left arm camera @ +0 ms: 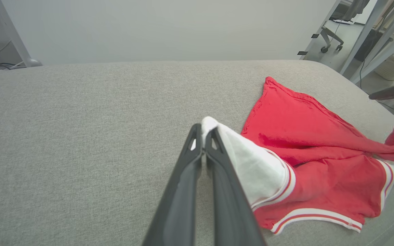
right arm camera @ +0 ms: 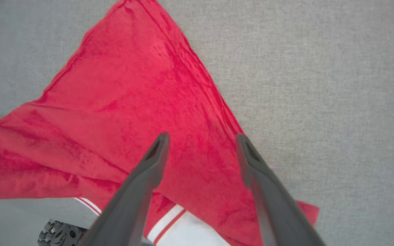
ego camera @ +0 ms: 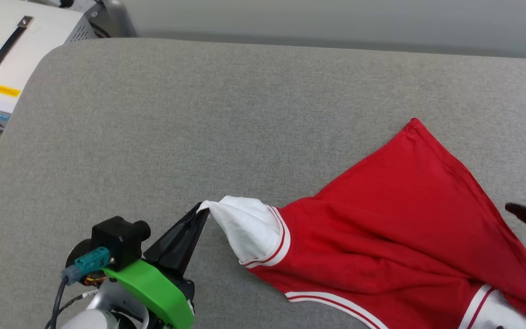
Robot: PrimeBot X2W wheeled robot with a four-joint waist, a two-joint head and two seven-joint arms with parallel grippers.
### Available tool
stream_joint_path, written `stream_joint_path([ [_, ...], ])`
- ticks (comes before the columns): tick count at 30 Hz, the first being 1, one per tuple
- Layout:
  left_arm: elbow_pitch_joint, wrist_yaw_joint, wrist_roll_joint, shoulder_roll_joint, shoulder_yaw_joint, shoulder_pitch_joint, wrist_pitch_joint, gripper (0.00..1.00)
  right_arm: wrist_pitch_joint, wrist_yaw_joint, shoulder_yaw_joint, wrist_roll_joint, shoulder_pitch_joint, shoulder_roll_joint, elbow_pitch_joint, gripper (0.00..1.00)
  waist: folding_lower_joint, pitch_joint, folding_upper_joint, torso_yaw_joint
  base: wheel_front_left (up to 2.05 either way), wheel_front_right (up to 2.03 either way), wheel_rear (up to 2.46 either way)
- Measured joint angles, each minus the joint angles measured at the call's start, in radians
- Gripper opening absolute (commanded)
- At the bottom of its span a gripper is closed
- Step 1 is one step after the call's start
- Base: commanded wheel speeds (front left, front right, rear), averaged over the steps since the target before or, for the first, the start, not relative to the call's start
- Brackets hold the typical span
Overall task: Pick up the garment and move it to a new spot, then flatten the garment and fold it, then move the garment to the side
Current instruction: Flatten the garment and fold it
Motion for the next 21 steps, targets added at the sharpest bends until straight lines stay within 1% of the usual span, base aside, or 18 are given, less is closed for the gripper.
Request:
stream_joint_path([
  [5, -0.019, -0.004, 0.011, -0.001, -0.004, -0.023, 0.001, 0.0, 0.036, 0.0, 0.04, -0.023, -0.165, 0.033, 0.021, 1.0, 0.0, 0.054, -0.0001, 0.034, 0.0, 0.0, 0.0],
  [8, -0.022, -0.011, 0.024, -0.008, -0.008, -0.038, -0.001, 0.0, 0.036, 0.0, 0.084, -0.063, -0.242, 0.013, 0.065, 1.0, 0.0, 0.087, 0.0, 0.058, 0.0, 0.0, 0.0],
  [12, -0.018, -0.023, 0.033, -0.028, -0.016, -0.062, -0.011, 0.0, 0.026, 0.0, 0.106, -0.099, -0.318, -0.006, 0.156, 1.0, 0.0, 0.13, 0.0, 0.098, 0.0, 0.0, 0.0],
  [18, 0.004, -0.047, 0.035, -0.062, -0.034, -0.086, -0.03, 0.0, 0.009, 0.0, 0.12, -0.141, -0.397, -0.042, 0.255, 1.0, 0.0, 0.19, 0.0, 0.159, 0.0, 0.0, 0.0],
  [21, 0.015, -0.05, 0.039, -0.076, -0.037, -0.096, -0.038, 0.0, 0.005, 0.0, 0.131, -0.148, -0.417, -0.057, 0.288, 1.0, 0.0001, 0.217, -0.0001, 0.189, 0.0, 0.0, 0.0],
])
